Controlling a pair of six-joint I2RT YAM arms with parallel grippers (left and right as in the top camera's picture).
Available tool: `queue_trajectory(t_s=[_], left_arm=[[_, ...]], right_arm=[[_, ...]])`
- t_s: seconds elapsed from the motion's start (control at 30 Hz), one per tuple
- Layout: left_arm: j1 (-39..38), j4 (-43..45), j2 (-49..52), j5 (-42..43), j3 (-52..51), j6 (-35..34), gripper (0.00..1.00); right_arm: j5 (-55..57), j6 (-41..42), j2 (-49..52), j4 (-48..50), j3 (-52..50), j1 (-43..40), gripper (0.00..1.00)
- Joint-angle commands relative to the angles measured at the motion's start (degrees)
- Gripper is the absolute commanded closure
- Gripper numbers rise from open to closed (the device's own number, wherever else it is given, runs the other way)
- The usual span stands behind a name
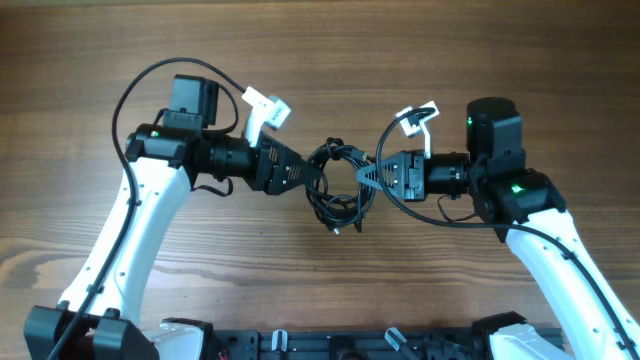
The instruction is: Untangle cables
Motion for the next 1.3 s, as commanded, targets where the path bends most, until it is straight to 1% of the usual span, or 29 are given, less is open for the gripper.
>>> queue_trajectory(t_s=[0.0, 0.1, 0.13, 0.17, 0.2, 0.27, 0.37, 0.4, 0.47, 0.6, 0.67, 0.8, 0.87, 0.9, 0.93, 1.07, 1.1, 1.17, 1.2, 1.23, 1.27], left_arm=[[-1.6, 0.2, 0.0, 1.3, 0.6, -0.1, 0.48], [-1.6, 0.7, 0.0, 1.0, 0.6, -0.1, 0.87], [-1.6, 0.8, 0.0, 0.2, 0.6, -0.1, 0.92], [-1.6, 0.9, 0.0, -0.9, 0.6, -0.1, 0.94], [-1.6, 0.9, 0.0, -3.7, 0.6, -1.4, 0.96], [-1.6, 1.1, 0.0, -10.8, 0.6, -6.8, 0.96], [-1.6, 1.0, 0.0, -27.6, 0.6, -17.5, 0.96], [-1.6, 1.1, 0.0, -31.7, 0.6, -20.0, 0.96], [-1.5, 1.1, 0.0, -39.5, 0.6, -25.8, 0.96], [-1.5, 1.1, 0.0, -46.2, 0.6, -31.8, 0.96], [-1.5, 1.3, 0.0, -48.0, 0.6, -33.4, 0.96], [-1.5, 1.2, 0.0, -48.8, 0.6, -33.9, 0.96], [-1.5, 1.0, 0.0, -55.7, 0.5, -40.4, 0.96], [-1.5, 1.9, 0.0, -57.8, -0.2, -44.0, 0.96], [-1.5, 2.5, 0.0, -58.1, -0.9, -45.2, 0.96], [-1.0, 5.2, 0.1, -58.4, -3.8, -45.4, 0.96], [-0.1, 5.1, 0.1, -58.5, -4.0, -45.4, 0.96], [4.2, 4.6, 0.1, -57.4, -4.0, -45.4, 0.96], [7.1, 4.4, 0.1, -54.3, -4.0, -45.4, 0.96], [10.4, 3.8, 0.1, -48.5, -4.0, -45.3, 0.96], [13.7, 3.7, 0.1, -40.3, -4.0, -44.4, 0.96]], right_arm=[[-2.6, 0.8, 0.0, 0.4, 0.3, 0.1, 0.94], [-2.5, 0.6, 0.0, 0.3, 0.3, 0.1, 0.95], [-2.1, 0.7, 0.0, 0.2, 0.3, 0.1, 0.95], [-0.5, 0.6, 0.0, -0.2, 0.3, 0.1, 0.96], [3.0, 0.6, 0.0, -1.2, 0.3, 0.1, 0.96], [10.0, 0.6, 0.0, -3.8, 0.3, 0.1, 0.96], [19.9, -0.9, 0.0, -7.0, 0.3, 0.1, 0.96], [23.5, -0.9, 0.0, -8.0, 0.3, 0.1, 0.96], [34.2, -0.9, 0.0, -10.8, 0.3, 0.1, 0.96], [54.2, -0.6, 0.0, -15.1, 0.3, 0.1, 0.96], [61.1, 1.4, 0.0, -16.1, 0.3, 0.1, 0.96], [65.7, 2.3, 0.0, -16.2, 0.3, 0.1, 0.96], [67.9, 2.3, 0.3, -16.2, 0.3, 0.1, 0.96], [68.3, 2.3, 1.0, -16.2, 0.3, 0.1, 0.96], [68.3, 2.3, 1.6, -16.2, 0.3, 0.1, 0.96], [69.7, 2.2, 5.5, -16.0, 0.3, 0.1, 0.96], [72.0, 2.2, 6.5, -16.1, 0.3, 0.1, 0.96], [74.3, 2.2, 7.9, -16.1, 0.3, -0.7, 0.96], [74.2, 2.4, 7.9, -16.1, 0.3, -1.7, 0.96], [74.0, 2.4, 7.9, -16.1, 0.3, -3.3, 0.96], [71.9, 2.3, 7.9, -15.9, 0.3, -4.7, 0.96]])
